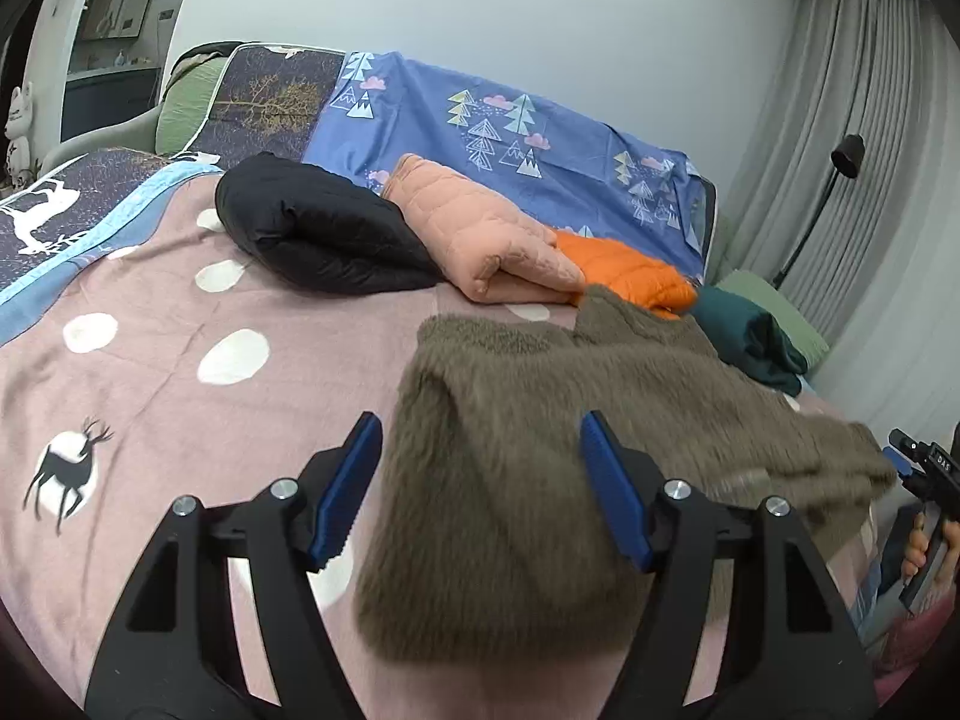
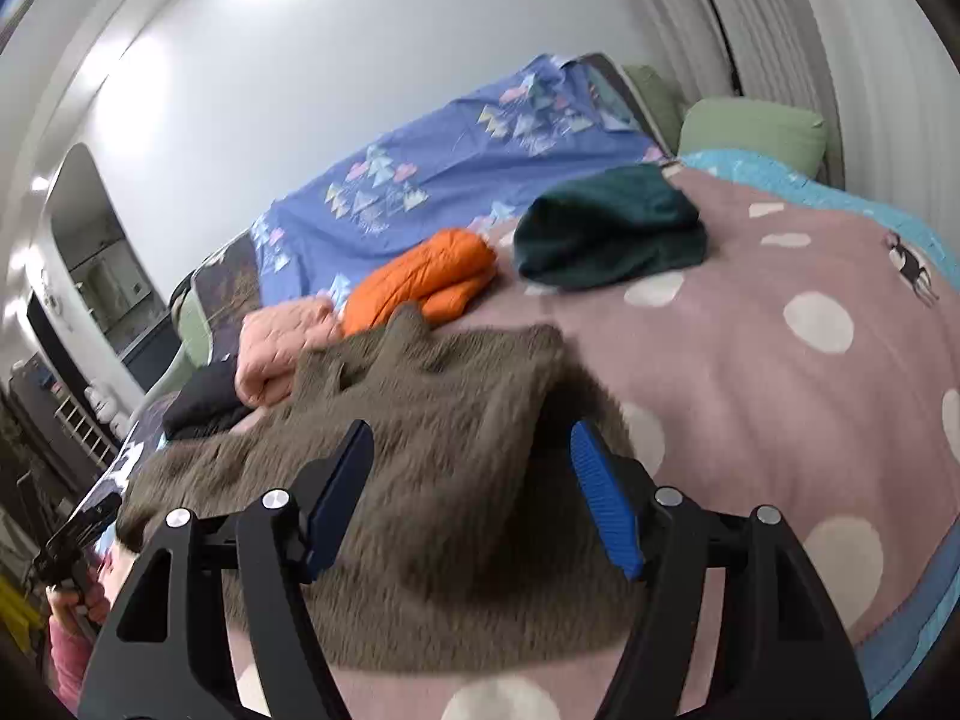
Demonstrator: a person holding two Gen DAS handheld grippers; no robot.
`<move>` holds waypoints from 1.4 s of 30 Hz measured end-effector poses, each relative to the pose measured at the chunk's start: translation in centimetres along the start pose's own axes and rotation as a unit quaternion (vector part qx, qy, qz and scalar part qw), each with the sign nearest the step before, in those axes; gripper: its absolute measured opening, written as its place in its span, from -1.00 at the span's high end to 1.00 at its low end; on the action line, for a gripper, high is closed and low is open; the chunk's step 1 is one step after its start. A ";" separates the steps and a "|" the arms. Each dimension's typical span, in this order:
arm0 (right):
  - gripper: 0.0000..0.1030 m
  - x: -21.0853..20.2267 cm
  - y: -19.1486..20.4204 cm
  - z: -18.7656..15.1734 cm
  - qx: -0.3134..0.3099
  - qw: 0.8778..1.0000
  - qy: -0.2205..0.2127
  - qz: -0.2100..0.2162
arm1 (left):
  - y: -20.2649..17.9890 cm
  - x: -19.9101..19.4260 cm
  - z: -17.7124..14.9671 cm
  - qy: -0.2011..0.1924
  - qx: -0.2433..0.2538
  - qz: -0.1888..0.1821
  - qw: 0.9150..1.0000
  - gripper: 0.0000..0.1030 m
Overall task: Fold large clothes
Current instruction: 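Withdraw the open right tool from the folded jacket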
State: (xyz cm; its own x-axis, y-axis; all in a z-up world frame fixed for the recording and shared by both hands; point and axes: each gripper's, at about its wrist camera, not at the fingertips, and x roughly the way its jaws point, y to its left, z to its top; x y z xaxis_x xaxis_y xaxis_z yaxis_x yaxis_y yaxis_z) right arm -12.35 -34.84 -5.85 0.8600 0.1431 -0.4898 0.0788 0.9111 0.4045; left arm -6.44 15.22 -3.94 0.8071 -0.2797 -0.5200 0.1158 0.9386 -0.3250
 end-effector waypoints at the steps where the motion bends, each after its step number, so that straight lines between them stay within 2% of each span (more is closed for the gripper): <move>1: -0.34 -0.1 0.1 -0.3 -0.003 1.000 0.005 0.005 | -0.1 -0.3 -0.3 0.004 0.000 -0.009 1.000 -0.34; 6: -0.38 0.4 1.7 -2.4 -0.070 0.996 0.043 0.028 | -1.2 -0.9 -2.4 0.050 0.009 -0.071 0.996 -0.35; 10: -0.39 2.1 3.1 -4.1 -0.103 0.990 0.080 0.056 | -2.7 1.5 -4.0 0.095 0.016 -0.102 0.990 -0.33; 11: -0.39 2.6 3.5 -4.5 -0.113 0.988 0.088 0.063 | -2.9 2.0 -4.2 0.101 0.015 -0.108 0.989 -0.22; 12: -0.39 2.9 4.0 -4.7 -0.124 0.986 0.092 0.066 | -3.4 2.8 -4.2 0.108 0.013 -0.124 0.986 0.01; 14: -0.38 3.6 5.2 -4.9 -0.160 0.981 0.089 0.060 | -4.1 3.7 -3.8 0.112 0.014 -0.138 0.984 0.17; 15: -0.32 3.9 5.7 -4.6 -0.173 0.980 0.083 0.055 | -4.5 4.2 -3.3 0.110 0.017 -0.150 0.982 0.37; 17: 0.24 5.0 6.1 -3.3 -0.178 0.980 0.075 0.043 | -5.1 4.9 -2.0 0.103 0.016 -0.165 0.981 0.44; 18: 0.31 5.4 6.0 -2.5 -0.173 0.982 0.071 0.040 | -5.3 5.5 -0.8 0.094 0.016 -0.169 0.981 0.48; 19: 0.39 6.3 5.8 -0.6 -0.157 0.985 0.055 0.037 | -5.4 5.9 0.3 0.085 0.017 -0.168 0.982 0.48; 21: 0.39 8.1 5.0 3.0 -0.113 0.993 0.027 0.013 | -5.6 7.3 3.1 0.060 0.014 -0.149 0.987 0.43; 22: 0.39 9.1 4.5 4.3 -0.097 0.995 0.025 0.001 | -5.9 8.6 4.9 0.044 0.021 -0.127 0.991 0.39; 23: 0.40 10.9 3.9 5.8 -0.080 0.996 0.035 -0.021 | -6.0 10.1 6.5 0.029 0.027 -0.089 0.995 0.36; 24: 0.43 12.5 3.3 6.9 -0.062 0.995 0.048 -0.061 | -5.8 11.0 7.3 0.028 0.023 -0.064 0.997 0.37; 25: 0.43 13.1 2.9 7.3 -0.047 0.994 0.054 -0.081 | -5.3 12.3 8.3 0.039 0.007 -0.030 0.999 0.36; 26: 0.42 13.4 2.6 7.6 -0.033 0.994 0.057 -0.083 | -4.7 13.1 9.0 0.050 -0.013 -0.022 0.998 0.36; 27: 0.40 13.5 2.4 7.7 -0.029 0.995 0.058 -0.071 | -4.3 13.2 9.4 0.052 -0.024 -0.029 0.998 0.24; 28: 0.27 13.4 2.4 7.7 -0.037 0.996 0.056 -0.060 | -4.1 13.0 9.5 0.047 -0.021 -0.034 0.998 0.16; 29: 0.02 13.3 2.3 7.7 -0.053 0.995 0.052 -0.067 | -3.9 12.5 9.6 0.033 -0.004 -0.028 0.999 -0.06; 30: -0.08 13.4 2.1 7.8 -0.069 0.993 0.048 -0.082 | -3.8 12.3 9.6 0.026 0.015 -0.018 0.999 -0.19; 31: -0.16 13.7 2.0 7.9 -0.079 0.992 0.048 -0.089 | -3.6 12.2 9.5 0.028 0.028 -0.012 0.999 -0.24; 33: -0.24 15.2 1.4 8.6 -0.090 0.990 0.080 -0.074 | -3.0 13.2 9.6 0.059 0.044 -0.014 0.997 -0.36; 35: -0.48 16.8 1.0 9.0 -0.089 0.989 0.114 -0.043 | -2.9 14.9 9.8 0.092 0.056 -0.017 0.994 -0.38; 36: -0.50 17.4 0.8 9.0 -0.090 0.987 0.125 -0.035 | -2.8 15.5 9.7 0.100 0.063 -0.011 0.993 -0.39; 38: -0.51 19.7 0.6 9.1 -0.093 0.982 0.165 -0.020 | -3.2 17.8 9.5 0.142 0.084 -0.015 0.986 -0.38; 39: -0.51 20.2 0.7 8.8 -0.093 0.980 0.173 -0.019 | -3.3 18.9 9.1 0.160 0.093 -0.016 0.983 -0.27; 40: -0.09 21.0 1.0 8.4 -0.102 0.978 0.182 -0.031 | -3.5 19.8 8.8 0.171 0.104 -0.007 0.980 -0.02; 41: 0.73 21.1 1.4 8.2 -0.116 0.975 0.181 -0.054 | -3.9 20.7 8.4 0.182 0.123 0.011 0.975 0.68; 42: 0.81 20.6 1.6 8.1 -0.119 0.976 0.167 -0.072 | -4.2 21.1 8.1 0.183 0.131 0.024 0.974 0.74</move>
State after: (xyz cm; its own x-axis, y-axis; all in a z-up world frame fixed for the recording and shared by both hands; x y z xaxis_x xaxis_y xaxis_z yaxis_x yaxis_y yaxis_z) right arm 9.56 -33.58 -9.07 0.6335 0.0890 -0.7687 0.0338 0.9892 0.1423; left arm 14.77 7.06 -7.13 0.5606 -0.2427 -0.7917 0.2648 0.9584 -0.1063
